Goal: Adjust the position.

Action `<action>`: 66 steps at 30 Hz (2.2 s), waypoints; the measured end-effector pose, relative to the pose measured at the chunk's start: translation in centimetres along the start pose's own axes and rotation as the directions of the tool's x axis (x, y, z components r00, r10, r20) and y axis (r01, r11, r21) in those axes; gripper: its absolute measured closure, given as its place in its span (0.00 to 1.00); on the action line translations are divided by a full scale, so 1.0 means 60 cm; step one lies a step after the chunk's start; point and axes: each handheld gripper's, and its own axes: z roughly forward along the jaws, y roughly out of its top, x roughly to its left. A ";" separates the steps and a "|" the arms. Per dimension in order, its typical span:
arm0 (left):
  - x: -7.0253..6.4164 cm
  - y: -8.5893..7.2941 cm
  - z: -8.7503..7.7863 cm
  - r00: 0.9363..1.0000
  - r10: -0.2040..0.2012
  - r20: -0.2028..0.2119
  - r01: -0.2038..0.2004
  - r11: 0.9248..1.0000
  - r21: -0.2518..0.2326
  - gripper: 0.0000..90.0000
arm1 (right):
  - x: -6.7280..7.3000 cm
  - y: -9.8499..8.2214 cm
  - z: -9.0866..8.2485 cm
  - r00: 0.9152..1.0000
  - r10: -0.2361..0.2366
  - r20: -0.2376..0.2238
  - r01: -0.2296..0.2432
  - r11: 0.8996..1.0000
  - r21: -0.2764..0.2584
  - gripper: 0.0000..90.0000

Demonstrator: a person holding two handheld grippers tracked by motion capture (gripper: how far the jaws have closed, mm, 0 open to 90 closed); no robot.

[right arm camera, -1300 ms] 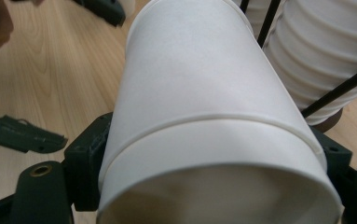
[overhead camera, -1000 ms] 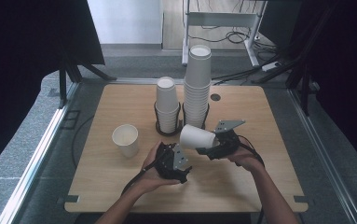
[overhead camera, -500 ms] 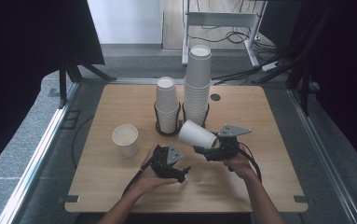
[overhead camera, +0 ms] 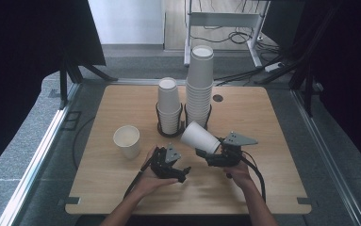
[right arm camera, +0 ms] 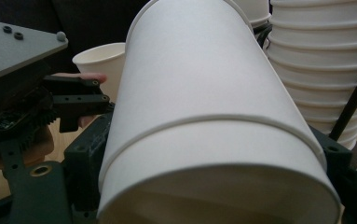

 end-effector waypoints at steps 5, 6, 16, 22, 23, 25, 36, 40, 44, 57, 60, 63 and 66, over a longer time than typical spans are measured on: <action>0.004 -0.003 0.000 0.999 -0.038 0.025 0.038 0.999 -0.009 0.08 | 0.005 -0.009 -0.004 1.000 0.013 0.006 -0.013 0.999 -0.035 0.23; 0.005 -0.003 0.000 0.999 -0.045 0.027 0.045 0.999 -0.010 0.08 | 0.006 -0.012 -0.005 1.000 0.014 0.005 -0.014 0.999 -0.041 0.23; 0.023 -0.007 -0.005 0.986 -0.148 0.082 0.151 0.988 -0.039 0.08 | 0.009 -0.025 -0.012 0.999 0.027 0.019 -0.026 0.997 -0.075 0.23; 0.026 -0.007 -0.005 0.980 -0.172 0.101 0.178 0.983 -0.043 0.08 | 0.010 -0.026 -0.020 0.999 0.027 0.023 -0.025 0.993 -0.113 0.23; 0.026 -0.007 -0.004 0.979 -0.175 0.104 0.181 0.983 -0.044 0.08 | 0.011 -0.026 -0.021 0.999 0.028 0.021 -0.025 0.993 -0.117 0.23; 0.027 -0.007 -0.004 0.976 -0.184 0.115 0.191 0.981 -0.045 0.08 | 0.011 -0.026 -0.021 0.999 0.028 0.025 -0.025 0.992 -0.122 0.23; 0.042 -0.002 -0.014 0.941 -0.275 0.198 0.296 0.951 -0.085 0.08 | 0.016 -0.027 -0.027 0.999 0.027 0.024 -0.022 0.984 -0.175 0.23; 0.046 0.000 -0.018 0.932 -0.292 0.212 0.318 0.943 -0.098 0.08 | 0.018 -0.026 -0.030 1.000 0.022 0.021 -0.017 0.982 -0.189 0.23; 0.050 0.003 -0.025 0.916 -0.315 0.249 0.352 0.928 -0.121 0.08 | 0.020 -0.025 -0.032 1.000 0.015 0.015 -0.011 0.979 -0.202 0.23; 0.056 0.036 -0.029 0.824 -0.370 0.429 0.475 0.864 -0.167 0.07 | 0.029 -0.029 -0.029 1.000 -0.017 0.022 0.022 0.976 -0.219 0.23; 0.058 0.042 -0.027 0.802 -0.380 0.461 0.500 0.850 -0.169 0.07 | 0.031 -0.030 -0.027 0.999 -0.029 0.022 0.033 0.976 -0.216 0.23; 0.059 0.047 -0.020 0.769 -0.405 0.494 0.537 0.829 -0.157 0.06 | 0.034 -0.031 -0.026 0.999 -0.041 0.025 0.045 0.975 -0.216 0.23; 0.059 0.051 -0.013 0.752 -0.408 0.518 0.549 0.822 -0.149 0.04 | 0.036 -0.031 -0.025 0.998 -0.050 0.033 0.056 0.975 -0.214 0.23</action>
